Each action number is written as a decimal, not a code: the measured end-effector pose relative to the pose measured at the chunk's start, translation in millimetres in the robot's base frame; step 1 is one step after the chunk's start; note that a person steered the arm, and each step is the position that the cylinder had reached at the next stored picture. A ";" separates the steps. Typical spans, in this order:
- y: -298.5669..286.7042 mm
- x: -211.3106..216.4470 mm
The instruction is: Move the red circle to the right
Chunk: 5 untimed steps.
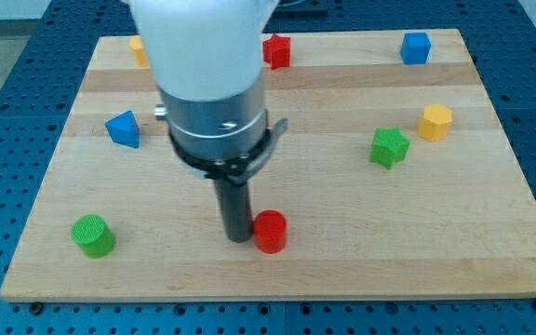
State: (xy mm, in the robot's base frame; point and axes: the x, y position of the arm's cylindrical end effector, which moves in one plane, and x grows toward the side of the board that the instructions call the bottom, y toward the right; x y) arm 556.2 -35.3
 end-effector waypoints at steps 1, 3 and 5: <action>11.9 0.0; 11.9 -1.2; 11.9 -2.4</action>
